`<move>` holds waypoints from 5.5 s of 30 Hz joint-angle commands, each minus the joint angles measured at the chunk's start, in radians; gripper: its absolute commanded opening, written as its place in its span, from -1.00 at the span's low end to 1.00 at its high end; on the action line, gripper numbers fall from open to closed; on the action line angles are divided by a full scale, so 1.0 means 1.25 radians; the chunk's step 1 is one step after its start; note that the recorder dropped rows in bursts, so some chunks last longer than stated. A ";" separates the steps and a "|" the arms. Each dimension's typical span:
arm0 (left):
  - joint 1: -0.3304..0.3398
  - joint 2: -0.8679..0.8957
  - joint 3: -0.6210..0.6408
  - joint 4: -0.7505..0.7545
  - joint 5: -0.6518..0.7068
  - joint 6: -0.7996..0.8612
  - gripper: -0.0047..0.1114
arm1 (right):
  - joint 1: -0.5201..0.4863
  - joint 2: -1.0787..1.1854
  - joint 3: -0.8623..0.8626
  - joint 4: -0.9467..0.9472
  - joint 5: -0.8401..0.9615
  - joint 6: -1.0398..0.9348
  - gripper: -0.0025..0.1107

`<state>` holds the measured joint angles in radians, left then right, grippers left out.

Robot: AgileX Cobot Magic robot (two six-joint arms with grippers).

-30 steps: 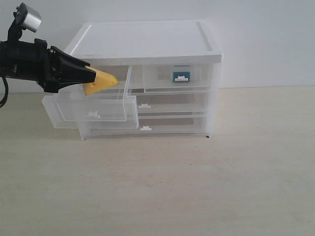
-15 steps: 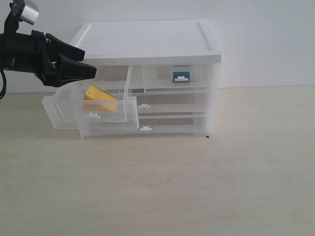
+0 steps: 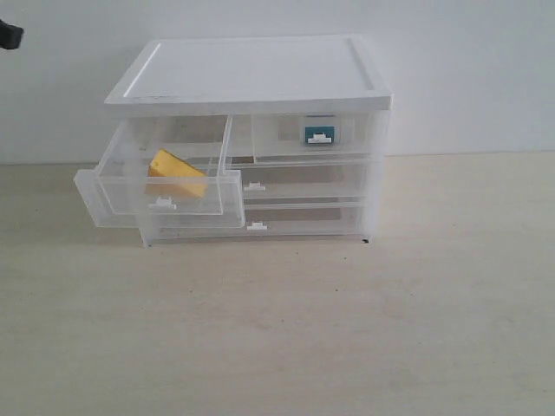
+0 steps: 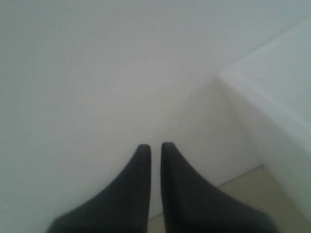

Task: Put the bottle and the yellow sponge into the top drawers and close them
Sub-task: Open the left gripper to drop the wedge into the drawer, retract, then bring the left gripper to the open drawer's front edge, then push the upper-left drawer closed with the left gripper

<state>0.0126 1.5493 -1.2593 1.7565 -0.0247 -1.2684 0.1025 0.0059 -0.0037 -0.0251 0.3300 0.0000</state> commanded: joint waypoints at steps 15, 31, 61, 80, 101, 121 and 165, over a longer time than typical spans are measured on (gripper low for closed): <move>0.002 -0.024 0.107 -0.978 0.632 0.875 -0.84 | -0.001 -0.005 0.003 -0.005 -0.007 0.000 -0.93; -0.074 -0.258 0.288 -1.496 0.659 1.210 -0.84 | -0.001 -0.005 0.003 -0.005 -0.007 0.000 -0.93; -0.199 0.054 -0.206 -1.714 0.997 1.951 0.10 | -0.001 -0.005 0.003 -0.005 -0.007 0.000 -0.93; -0.199 0.172 -0.253 -1.687 0.997 2.104 0.01 | -0.001 -0.005 0.003 -0.005 -0.007 0.000 -0.93; -0.199 0.222 -0.253 -1.643 0.983 2.104 -0.55 | -0.001 -0.005 0.003 -0.005 -0.006 0.000 -0.93; -0.193 0.222 -0.253 -1.683 0.804 2.097 -0.84 | -0.001 -0.005 0.003 -0.005 -0.006 0.000 -0.93; -0.187 0.166 -0.253 -1.666 0.936 1.919 -0.84 | -0.001 -0.005 0.003 -0.005 -0.008 0.000 -0.93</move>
<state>-0.2203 1.7331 -1.5738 -0.2936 1.0850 1.1649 0.1025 0.0059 -0.0037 -0.0251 0.3300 0.0000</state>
